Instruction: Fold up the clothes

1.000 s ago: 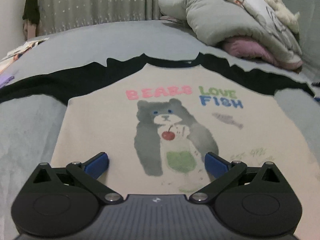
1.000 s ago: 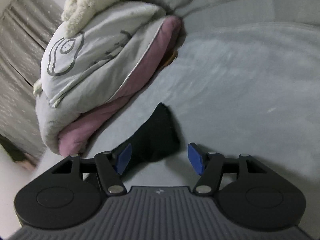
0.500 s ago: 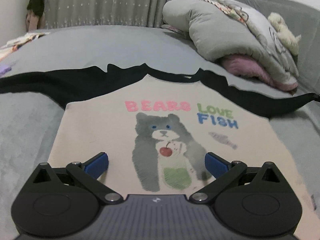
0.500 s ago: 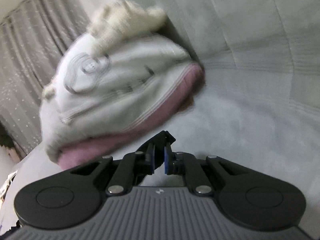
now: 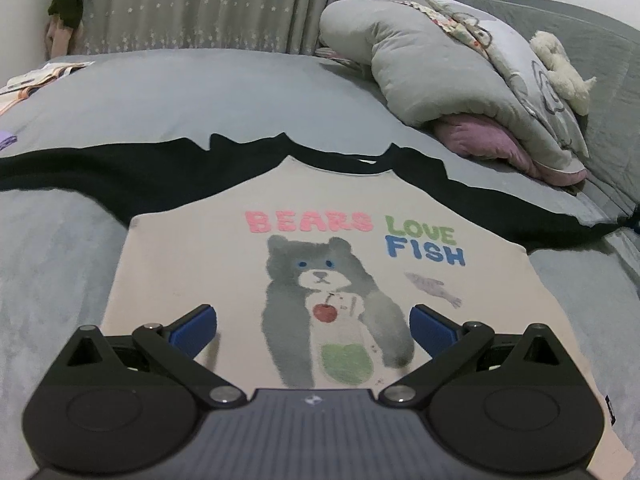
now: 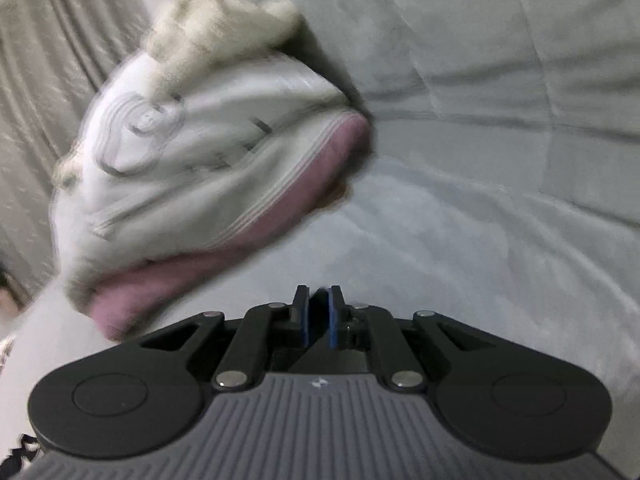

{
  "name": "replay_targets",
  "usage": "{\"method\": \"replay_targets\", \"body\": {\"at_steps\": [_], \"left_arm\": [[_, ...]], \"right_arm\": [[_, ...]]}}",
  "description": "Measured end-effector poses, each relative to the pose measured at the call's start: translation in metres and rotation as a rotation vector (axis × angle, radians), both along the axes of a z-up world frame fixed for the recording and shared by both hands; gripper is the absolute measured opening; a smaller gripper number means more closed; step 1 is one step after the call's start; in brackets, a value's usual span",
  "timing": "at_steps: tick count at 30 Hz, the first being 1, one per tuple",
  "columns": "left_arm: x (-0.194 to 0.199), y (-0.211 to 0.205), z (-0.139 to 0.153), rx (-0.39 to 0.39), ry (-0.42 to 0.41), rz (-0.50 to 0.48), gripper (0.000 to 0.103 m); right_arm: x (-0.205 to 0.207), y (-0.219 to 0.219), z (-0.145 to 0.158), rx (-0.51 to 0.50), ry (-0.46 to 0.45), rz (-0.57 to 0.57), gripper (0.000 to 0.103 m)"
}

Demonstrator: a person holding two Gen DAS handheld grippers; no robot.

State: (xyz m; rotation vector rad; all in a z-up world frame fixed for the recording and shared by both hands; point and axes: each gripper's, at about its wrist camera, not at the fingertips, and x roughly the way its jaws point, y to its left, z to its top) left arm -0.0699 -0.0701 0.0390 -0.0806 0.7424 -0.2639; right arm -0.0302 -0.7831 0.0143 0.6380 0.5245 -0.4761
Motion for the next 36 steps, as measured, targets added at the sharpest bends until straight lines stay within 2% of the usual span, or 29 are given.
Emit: {"method": "replay_targets", "body": {"at_steps": [1,2,5,7,11,12,15,18,21,24,28,31,33,34,36], "left_arm": [[0.001,0.001,0.0,-0.003,0.002,0.004,0.102],[0.002,0.003,0.0,-0.006,0.004,0.008,0.102],[0.003,0.005,0.0,-0.023,0.021,0.006,0.102],[0.002,0.003,0.0,-0.042,0.034,-0.013,0.102],[-0.008,-0.011,0.006,-0.092,0.05,-0.11,0.102],[-0.012,-0.016,0.007,-0.108,0.06,-0.144,0.102],[-0.023,-0.035,0.009,-0.173,0.096,-0.255,0.102],[-0.037,-0.064,0.016,-0.198,0.101,-0.351,0.102],[-0.043,-0.093,0.016,-0.213,0.126,-0.422,0.102],[-0.043,-0.097,0.007,-0.253,0.163,-0.427,0.102],[-0.035,-0.081,0.001,-0.243,0.166,-0.379,0.102],[-0.028,-0.068,0.004,-0.258,0.165,-0.355,0.102],[-0.024,-0.064,0.005,-0.261,0.16,-0.356,0.102],[-0.021,-0.063,0.006,-0.26,0.157,-0.36,0.102],[-0.018,-0.059,0.005,-0.263,0.168,-0.361,0.102]], "right_arm": [[-0.003,-0.003,-0.004,0.017,0.0,-0.025,0.019],[-0.007,-0.006,-0.007,0.036,-0.006,-0.05,0.03],[-0.021,-0.003,-0.008,0.053,-0.022,-0.08,0.05],[-0.032,0.006,-0.009,0.079,-0.037,-0.06,0.055],[-0.046,0.036,-0.024,0.236,-0.074,0.116,0.061],[-0.047,0.042,-0.032,0.281,-0.065,0.128,0.061],[-0.051,0.032,-0.044,0.298,-0.11,0.036,0.06],[-0.052,0.018,-0.044,0.274,-0.119,-0.032,0.06],[-0.03,0.013,-0.029,0.138,-0.052,0.0,0.06],[-0.002,0.015,-0.009,-0.017,-0.026,0.101,0.06],[0.051,0.013,-0.011,-0.138,0.164,0.3,0.06],[0.069,0.021,-0.023,-0.199,0.265,0.408,0.059],[0.075,0.03,-0.027,-0.264,0.301,0.47,0.043],[0.076,0.033,-0.025,-0.29,0.304,0.499,0.009],[0.073,0.03,-0.019,-0.299,0.282,0.484,0.007]]}}
